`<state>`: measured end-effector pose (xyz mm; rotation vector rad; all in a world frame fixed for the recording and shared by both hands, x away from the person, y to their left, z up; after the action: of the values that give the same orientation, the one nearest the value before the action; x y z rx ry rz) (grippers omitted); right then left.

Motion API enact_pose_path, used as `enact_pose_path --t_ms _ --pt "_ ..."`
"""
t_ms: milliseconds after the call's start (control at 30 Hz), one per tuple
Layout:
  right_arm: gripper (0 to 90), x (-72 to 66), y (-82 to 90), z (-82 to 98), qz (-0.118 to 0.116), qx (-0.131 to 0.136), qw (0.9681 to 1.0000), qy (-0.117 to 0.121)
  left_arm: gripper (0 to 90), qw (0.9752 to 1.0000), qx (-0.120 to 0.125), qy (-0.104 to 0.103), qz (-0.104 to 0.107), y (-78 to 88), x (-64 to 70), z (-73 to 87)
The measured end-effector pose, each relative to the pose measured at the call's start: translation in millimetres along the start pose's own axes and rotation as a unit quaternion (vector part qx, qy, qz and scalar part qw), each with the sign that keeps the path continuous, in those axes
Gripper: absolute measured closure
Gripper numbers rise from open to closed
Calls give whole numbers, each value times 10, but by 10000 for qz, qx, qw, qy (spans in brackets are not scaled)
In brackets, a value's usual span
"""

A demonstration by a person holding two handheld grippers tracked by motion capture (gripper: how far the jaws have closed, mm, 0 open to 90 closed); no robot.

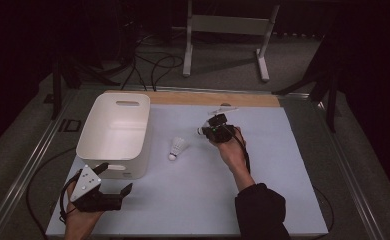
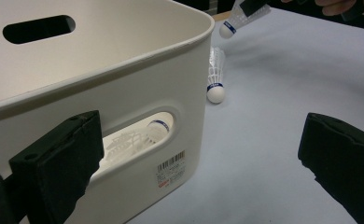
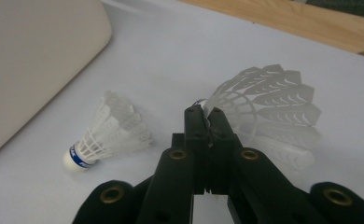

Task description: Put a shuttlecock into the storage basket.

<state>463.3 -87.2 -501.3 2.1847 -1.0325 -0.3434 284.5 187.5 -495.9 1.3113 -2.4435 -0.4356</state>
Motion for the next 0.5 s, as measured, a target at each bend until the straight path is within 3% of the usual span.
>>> enact_pose_path --t_ms 500 --pt "897 -50 74 -96 18 124 9999 95 9 10000 -5 -4 -3 0 1 0"
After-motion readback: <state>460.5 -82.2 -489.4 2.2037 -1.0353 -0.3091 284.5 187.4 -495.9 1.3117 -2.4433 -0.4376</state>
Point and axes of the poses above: each handheld gripper's, and its own axes: y roughly backward along the jaws, z roughly out of its underside, x roughly to its right, the point moved 9 cm from there along -y, roughly forward along the jaws, and after that the axes turned 11 degrees about y, right-handed, at the moved point
